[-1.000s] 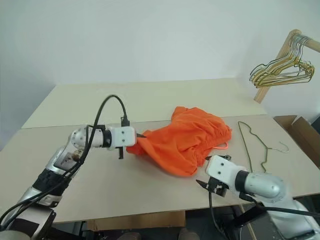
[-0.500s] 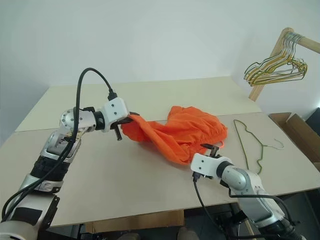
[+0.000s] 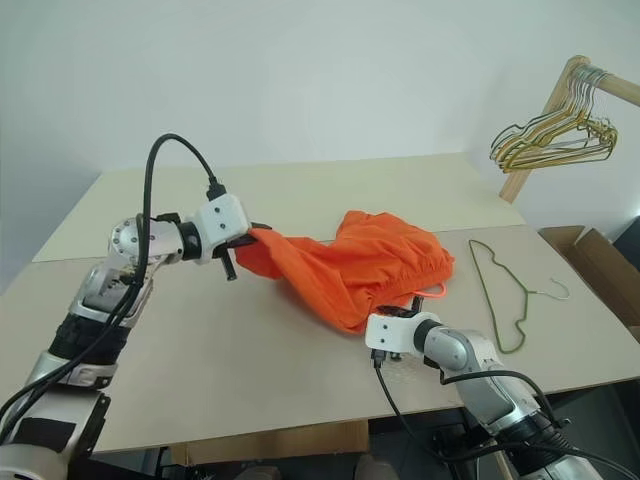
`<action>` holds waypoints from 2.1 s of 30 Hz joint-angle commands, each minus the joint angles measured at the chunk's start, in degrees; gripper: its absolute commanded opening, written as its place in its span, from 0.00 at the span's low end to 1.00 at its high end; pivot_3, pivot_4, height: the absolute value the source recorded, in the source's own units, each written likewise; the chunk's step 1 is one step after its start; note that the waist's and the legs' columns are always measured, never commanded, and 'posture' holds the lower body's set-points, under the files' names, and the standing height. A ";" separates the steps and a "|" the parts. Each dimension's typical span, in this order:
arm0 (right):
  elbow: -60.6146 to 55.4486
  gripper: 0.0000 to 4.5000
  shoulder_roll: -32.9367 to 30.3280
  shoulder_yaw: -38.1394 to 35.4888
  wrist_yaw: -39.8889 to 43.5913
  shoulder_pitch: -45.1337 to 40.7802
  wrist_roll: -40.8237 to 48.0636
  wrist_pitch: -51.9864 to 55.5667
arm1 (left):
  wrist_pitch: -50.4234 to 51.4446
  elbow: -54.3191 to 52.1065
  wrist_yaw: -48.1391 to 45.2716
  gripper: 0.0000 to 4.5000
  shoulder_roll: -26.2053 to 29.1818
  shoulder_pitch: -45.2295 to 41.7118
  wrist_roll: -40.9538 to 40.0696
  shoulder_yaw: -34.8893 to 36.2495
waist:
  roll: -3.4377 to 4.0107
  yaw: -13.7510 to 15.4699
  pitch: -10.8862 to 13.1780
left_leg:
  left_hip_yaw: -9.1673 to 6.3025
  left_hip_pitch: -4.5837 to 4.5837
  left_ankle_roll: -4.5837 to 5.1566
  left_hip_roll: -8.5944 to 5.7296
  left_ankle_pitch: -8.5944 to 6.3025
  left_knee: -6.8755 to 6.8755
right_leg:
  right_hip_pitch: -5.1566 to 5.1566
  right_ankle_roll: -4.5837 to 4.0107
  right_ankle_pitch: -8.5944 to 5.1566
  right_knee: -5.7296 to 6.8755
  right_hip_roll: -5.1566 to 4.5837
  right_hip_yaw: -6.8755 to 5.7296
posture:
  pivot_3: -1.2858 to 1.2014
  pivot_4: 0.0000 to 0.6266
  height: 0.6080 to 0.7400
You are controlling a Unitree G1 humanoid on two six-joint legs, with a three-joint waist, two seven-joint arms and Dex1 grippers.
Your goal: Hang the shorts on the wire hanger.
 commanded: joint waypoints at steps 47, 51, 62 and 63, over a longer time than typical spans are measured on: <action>70.03 0.01 8.86 -14.46 -44.26 -77.00 6.30 -14.26 | -26.23 70.69 63.98 0.00 -7.47 -61.53 17.36 1.66 | -0.37 -1.15 -0.24 | -0.03 -3.54 -1.16 -0.87 0.75 0.45 | -4.39 0.00 0.30 1.73 -1.02 -0.18 | 0.52 0.00 1.00; 73.08 0.01 7.58 -15.13 -43.75 -76.68 7.56 -24.77 | -33.78 70.54 70.00 0.00 -7.75 -62.69 19.09 0.70 | -0.37 -1.48 -0.24 | -0.01 -3.65 -1.05 -1.25 0.70 0.28 | -4.65 0.05 0.31 1.69 -1.33 -0.13 | 0.52 0.00 1.00; 60.34 0.01 -0.97 -8.11 -11.59 -43.62 9.39 -51.02 | -45.73 33.82 27.37 0.00 -1.82 -21.36 1.82 -0.06 | 0.00 -2.97 -0.48 | 0.08 -1.14 -0.10 -1.09 0.46 -0.11 | -1.77 0.38 0.39 0.86 -1.00 -0.03 | 0.50 0.00 1.00; 59.09 0.01 -1.68 -7.75 -9.30 -41.37 9.63 -52.73 | -43.16 26.22 22.14 0.00 0.22 -15.28 -1.91 -0.06 | 0.11 -3.85 -0.55 | 0.06 -1.30 -0.25 -1.01 0.54 -0.07 | -1.94 0.38 0.39 0.87 -0.98 0.01 | 0.50 0.00 1.00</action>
